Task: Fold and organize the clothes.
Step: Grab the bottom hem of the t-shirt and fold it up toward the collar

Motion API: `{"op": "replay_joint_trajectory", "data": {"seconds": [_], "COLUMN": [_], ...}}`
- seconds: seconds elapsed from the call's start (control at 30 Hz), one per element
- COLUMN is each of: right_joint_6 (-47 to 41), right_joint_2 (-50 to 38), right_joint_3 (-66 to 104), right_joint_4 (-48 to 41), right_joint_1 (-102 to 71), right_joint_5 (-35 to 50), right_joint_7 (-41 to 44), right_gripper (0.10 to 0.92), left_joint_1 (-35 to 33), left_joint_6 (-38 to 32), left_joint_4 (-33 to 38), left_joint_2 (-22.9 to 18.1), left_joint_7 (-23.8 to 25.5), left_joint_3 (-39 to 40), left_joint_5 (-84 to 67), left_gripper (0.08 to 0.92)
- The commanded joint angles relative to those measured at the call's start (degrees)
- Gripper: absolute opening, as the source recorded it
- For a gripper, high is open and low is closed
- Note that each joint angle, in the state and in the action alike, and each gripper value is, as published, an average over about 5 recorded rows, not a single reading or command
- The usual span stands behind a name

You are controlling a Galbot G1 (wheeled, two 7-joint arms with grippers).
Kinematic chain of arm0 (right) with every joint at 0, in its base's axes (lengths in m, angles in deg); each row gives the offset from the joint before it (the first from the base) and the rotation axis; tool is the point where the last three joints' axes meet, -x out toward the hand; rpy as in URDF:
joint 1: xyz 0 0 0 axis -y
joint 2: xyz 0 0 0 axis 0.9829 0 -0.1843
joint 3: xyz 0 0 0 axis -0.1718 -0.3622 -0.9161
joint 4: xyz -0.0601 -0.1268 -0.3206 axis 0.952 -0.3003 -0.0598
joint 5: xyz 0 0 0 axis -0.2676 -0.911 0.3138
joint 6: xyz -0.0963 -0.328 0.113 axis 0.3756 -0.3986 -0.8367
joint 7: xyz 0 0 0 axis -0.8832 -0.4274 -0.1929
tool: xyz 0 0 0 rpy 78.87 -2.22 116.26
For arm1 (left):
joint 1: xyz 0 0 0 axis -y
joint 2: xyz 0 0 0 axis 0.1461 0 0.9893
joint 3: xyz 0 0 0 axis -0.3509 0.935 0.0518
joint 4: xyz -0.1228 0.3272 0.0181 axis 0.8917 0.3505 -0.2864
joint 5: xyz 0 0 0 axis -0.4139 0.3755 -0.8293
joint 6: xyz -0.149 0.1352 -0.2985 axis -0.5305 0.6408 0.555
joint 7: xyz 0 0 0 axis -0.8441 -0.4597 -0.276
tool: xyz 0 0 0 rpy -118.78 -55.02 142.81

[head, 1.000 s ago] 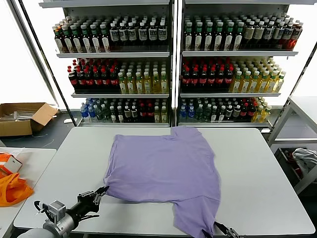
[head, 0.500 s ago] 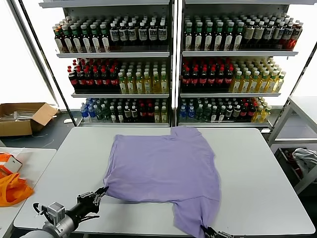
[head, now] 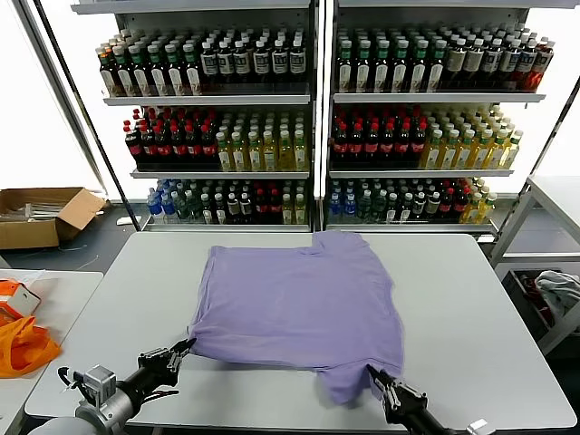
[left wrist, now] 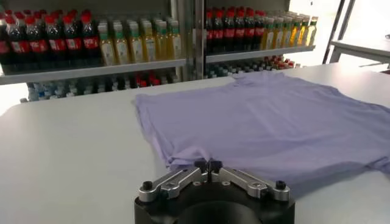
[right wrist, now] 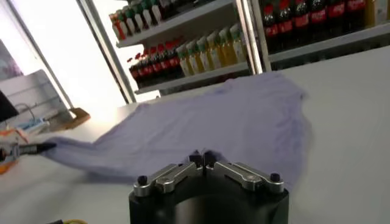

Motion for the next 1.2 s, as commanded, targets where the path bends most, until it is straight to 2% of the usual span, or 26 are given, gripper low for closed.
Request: {"op": "replay_joint_trajectory", "data": {"seconds": [0.03,0.53,0.97,1.07,1.2], "right_joint_6": [0.0,-1.4,-3.7,-5.5,-6.7], "right_joint_2": [0.7,0.2,0.4,1.2,0.9], "right_joint_3": [-0.8,-7.1,-16.1,-17.1,-16.7], "right_joint_4": [-3.9,-14.9,-29.2,-29.9,-27.6], "right_joint_1": [12.6,28.4,42.9,44.1,42.4], "right_joint_5": [5.7,6.7,2.8,1.1,-0.5], "right_joint_7": [-0.7,-2.1,-0.3,-0.5,-0.1], "right_gripper": [0.106,0.106,0.106,0.116,0.199], "left_joint_1": [3.5,16.7,32.2,33.4,31.8], "left_joint_6": [1.1,2.5,2.7,2.9,3.0], "left_joint_4": [-1.4,-10.1,-25.1,-27.5,-26.7], "left_joint_2": [2.8,8.6,7.0,6.7,6.9], "left_joint_7": [-0.6,-1.8,-2.1,-2.2,-2.5], "left_joint_3": [0.7,6.1,17.0,18.0,16.5], "left_joint_5": [-3.4,-11.9,-12.6,-11.2,-10.2], "left_gripper": [0.085,0.085,0.085,0.085,0.135]}}
